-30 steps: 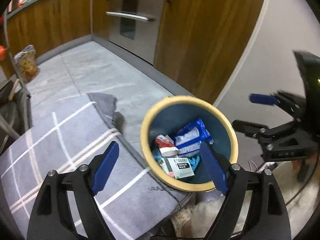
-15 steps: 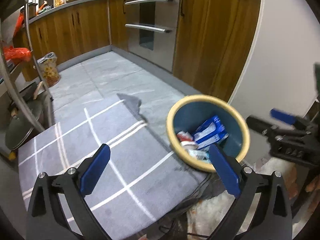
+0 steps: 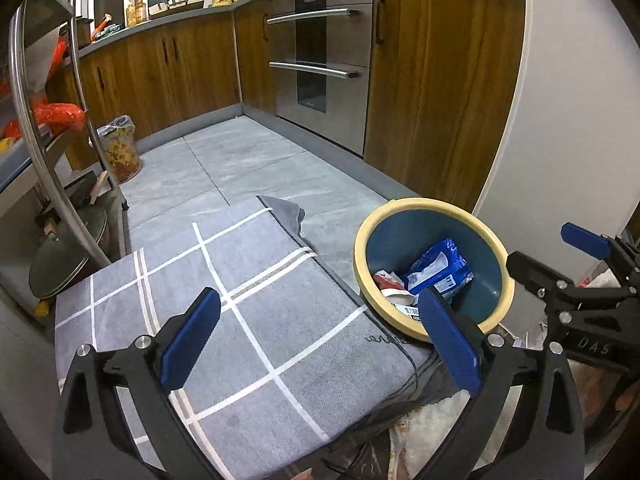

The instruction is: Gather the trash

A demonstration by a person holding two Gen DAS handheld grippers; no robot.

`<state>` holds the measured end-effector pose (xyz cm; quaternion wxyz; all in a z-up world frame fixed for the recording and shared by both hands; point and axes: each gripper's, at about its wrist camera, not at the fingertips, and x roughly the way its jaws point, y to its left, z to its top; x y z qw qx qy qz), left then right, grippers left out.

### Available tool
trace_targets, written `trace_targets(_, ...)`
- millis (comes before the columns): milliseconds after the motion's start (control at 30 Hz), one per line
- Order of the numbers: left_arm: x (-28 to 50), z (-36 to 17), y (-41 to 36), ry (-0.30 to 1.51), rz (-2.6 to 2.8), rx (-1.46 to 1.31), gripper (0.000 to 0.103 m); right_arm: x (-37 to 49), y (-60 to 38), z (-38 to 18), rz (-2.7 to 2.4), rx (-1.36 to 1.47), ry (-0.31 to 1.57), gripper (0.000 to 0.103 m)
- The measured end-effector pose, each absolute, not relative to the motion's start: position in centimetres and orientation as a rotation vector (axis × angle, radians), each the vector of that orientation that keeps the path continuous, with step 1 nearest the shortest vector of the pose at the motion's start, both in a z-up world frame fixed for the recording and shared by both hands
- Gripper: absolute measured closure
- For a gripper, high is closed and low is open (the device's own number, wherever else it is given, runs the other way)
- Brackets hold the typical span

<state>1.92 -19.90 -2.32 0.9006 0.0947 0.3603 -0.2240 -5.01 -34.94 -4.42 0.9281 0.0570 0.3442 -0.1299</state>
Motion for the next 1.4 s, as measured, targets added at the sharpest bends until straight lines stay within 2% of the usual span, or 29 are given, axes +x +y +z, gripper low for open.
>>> trace_targets(1400, 1.54, -2.42, -20.31, 0.747, -0.486, 0.22, 0.006, -5.02, -35.66, -4.61, -0.273, 0.13, 0.706, 0.006)
